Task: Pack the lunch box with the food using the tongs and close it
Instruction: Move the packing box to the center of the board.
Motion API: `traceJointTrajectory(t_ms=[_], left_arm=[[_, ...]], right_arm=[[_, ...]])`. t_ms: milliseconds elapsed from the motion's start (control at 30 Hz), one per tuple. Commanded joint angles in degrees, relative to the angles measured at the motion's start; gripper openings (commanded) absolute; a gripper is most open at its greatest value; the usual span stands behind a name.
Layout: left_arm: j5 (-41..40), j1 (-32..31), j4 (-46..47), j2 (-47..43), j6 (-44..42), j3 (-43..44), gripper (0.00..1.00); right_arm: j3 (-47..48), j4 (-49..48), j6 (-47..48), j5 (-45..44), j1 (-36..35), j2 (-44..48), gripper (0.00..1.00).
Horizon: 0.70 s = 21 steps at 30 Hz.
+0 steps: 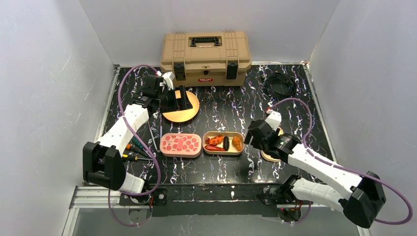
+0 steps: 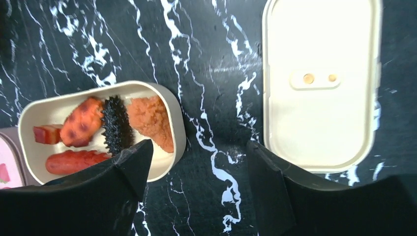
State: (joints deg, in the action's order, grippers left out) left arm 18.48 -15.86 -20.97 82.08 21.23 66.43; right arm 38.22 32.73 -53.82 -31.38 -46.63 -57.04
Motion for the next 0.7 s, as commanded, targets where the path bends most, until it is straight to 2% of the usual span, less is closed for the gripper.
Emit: traceJointTrajectory(t_ms=[0,267,367,500,667], left_arm=[[1.16,0.3,-0.21,-0.59,0.07,-0.04,0.98],[1.76,0.37,0.1,-0.74,0.3,-0.26,0.98],[2.67,0.3,0.44,-0.77,0.39,-0.36,0.98],[3.99,0.3,0.58,-0.63,0.39,-0.18,0.98],[5.47,0.31,0.66,-0.26,0.65,0.0,0.98]], right_arm=[[4.35,7.43,4.02,-7.4,1.11,1.9,0.78],[0.58,3.51,10.48,0.43,9.89,-3.96,0.64],[-0.76,0.76,12.22,3.4,12.64,-6.72,0.56],[-1.84,-2.28,13.75,6.35,14.55,-10.27,0.44],[-2.95,-5.13,14.8,8.87,15.62,-12.96,0.39]])
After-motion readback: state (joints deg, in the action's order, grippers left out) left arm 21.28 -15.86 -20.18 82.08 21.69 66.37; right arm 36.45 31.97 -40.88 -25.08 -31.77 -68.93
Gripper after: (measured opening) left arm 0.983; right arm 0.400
